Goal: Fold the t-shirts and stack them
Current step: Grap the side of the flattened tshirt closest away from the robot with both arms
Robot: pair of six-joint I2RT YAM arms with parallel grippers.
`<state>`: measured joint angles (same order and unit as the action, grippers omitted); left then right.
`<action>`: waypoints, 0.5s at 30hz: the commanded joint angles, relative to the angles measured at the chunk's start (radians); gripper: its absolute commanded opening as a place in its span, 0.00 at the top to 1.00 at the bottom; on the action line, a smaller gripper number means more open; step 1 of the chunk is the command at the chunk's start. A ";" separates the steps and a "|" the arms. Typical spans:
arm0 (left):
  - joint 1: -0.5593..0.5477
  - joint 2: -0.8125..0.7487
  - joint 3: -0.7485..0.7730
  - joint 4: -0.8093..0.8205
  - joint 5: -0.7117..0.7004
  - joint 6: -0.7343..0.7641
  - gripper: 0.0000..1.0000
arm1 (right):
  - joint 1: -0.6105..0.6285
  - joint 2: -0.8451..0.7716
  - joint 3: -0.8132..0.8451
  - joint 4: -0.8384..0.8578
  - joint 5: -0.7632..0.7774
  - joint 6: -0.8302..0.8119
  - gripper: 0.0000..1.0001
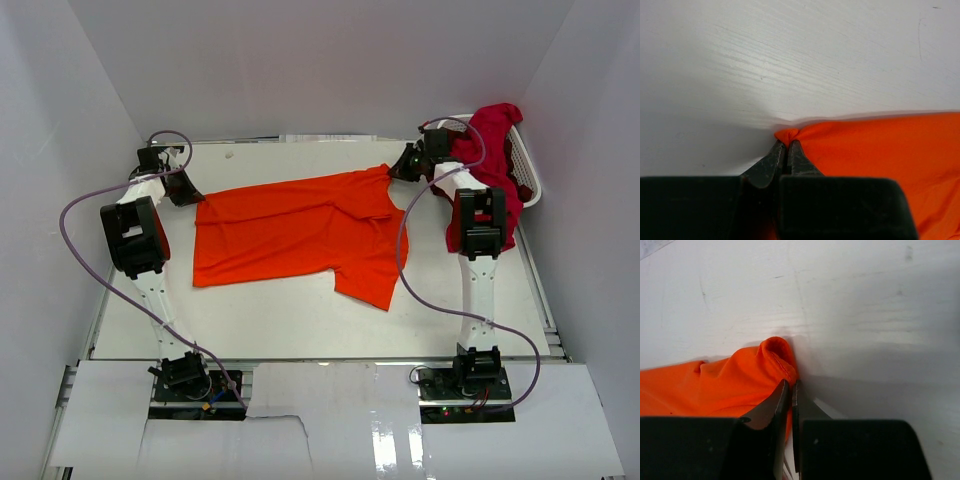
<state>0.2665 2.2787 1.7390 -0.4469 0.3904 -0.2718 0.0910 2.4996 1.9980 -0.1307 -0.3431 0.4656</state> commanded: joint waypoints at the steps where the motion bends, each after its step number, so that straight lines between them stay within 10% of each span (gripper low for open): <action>1: 0.010 -0.012 -0.021 -0.024 -0.025 0.003 0.96 | -0.042 -0.090 -0.045 -0.029 0.111 -0.028 0.92; 8: 0.008 -0.012 -0.016 -0.018 -0.019 0.000 0.96 | -0.074 -0.119 -0.039 -0.030 0.131 -0.041 0.92; 15: 0.007 0.005 0.010 -0.019 -0.004 -0.003 0.96 | -0.074 -0.071 0.074 -0.063 0.064 -0.077 0.38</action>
<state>0.2626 2.2787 1.7378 -0.4488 0.4076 -0.2787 0.0288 2.4466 2.0018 -0.1982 -0.2752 0.4255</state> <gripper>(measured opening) 0.090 0.599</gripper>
